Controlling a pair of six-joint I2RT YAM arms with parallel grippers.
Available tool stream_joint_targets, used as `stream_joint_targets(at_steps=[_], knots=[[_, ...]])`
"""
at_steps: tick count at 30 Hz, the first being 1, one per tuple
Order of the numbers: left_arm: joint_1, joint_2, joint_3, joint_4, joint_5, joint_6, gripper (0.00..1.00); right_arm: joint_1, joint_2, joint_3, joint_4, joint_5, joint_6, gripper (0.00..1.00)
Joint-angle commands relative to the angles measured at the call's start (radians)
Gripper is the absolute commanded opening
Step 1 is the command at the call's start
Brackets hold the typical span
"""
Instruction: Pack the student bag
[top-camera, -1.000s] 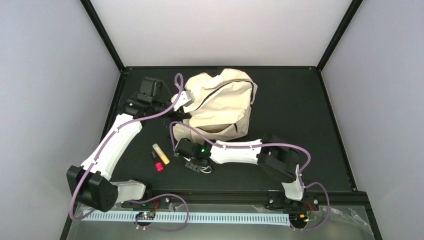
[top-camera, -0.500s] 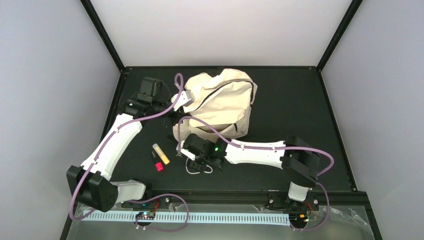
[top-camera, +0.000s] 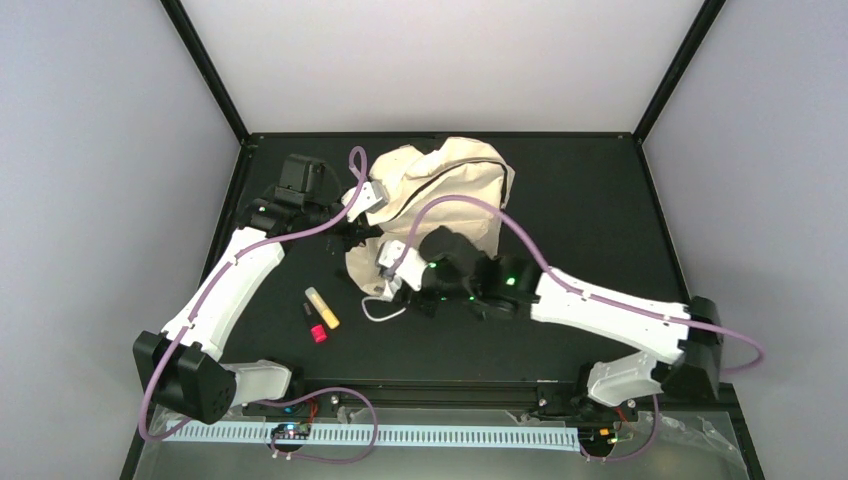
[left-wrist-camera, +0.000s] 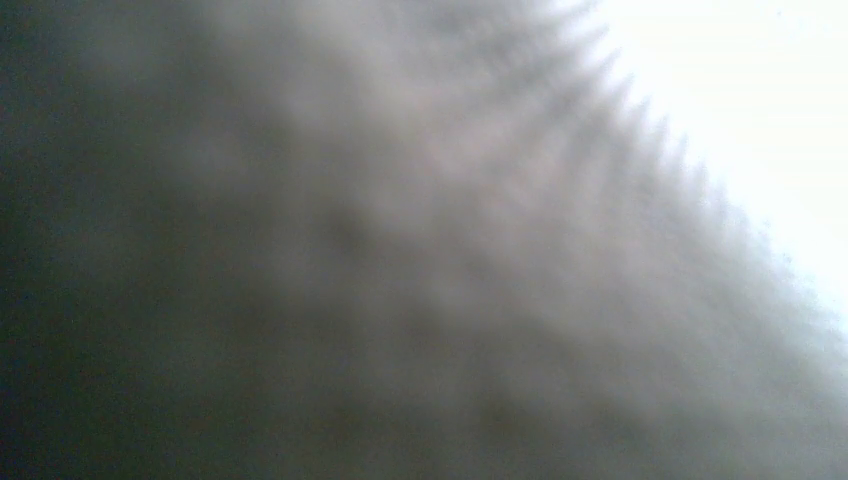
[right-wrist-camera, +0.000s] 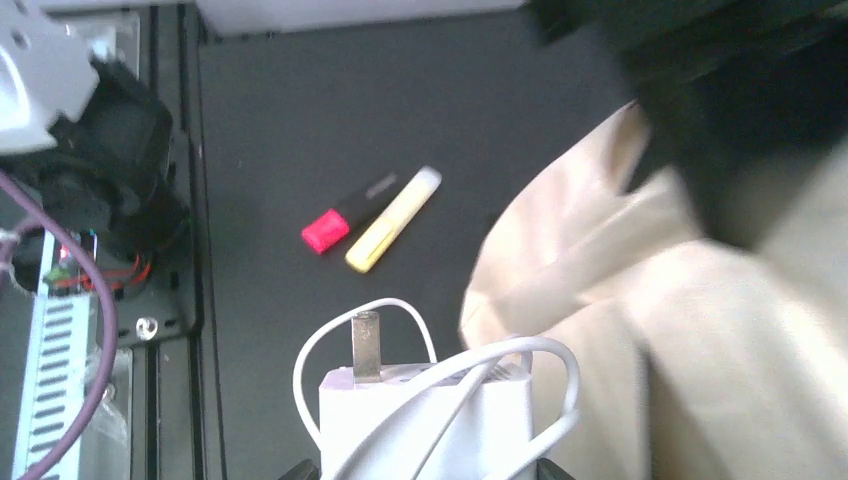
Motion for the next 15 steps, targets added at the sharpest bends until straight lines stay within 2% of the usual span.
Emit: stream_joint_targets(at_steps=[1, 10, 15], knots=[[0.006, -0.014, 0.020, 0.061, 0.001, 0.017, 0.02, -0.059, -0.107, 0.021, 0.000, -0.014, -0.060, 0.51], [0.006, -0.020, 0.004, 0.089, -0.006, 0.004, 0.02, -0.196, -0.143, 0.022, 0.068, 0.118, -0.097, 0.51], [0.006, -0.020, -0.008, 0.098, -0.001, 0.009, 0.02, -0.224, -0.135, 0.100, 0.057, 0.134, -0.154, 0.51]])
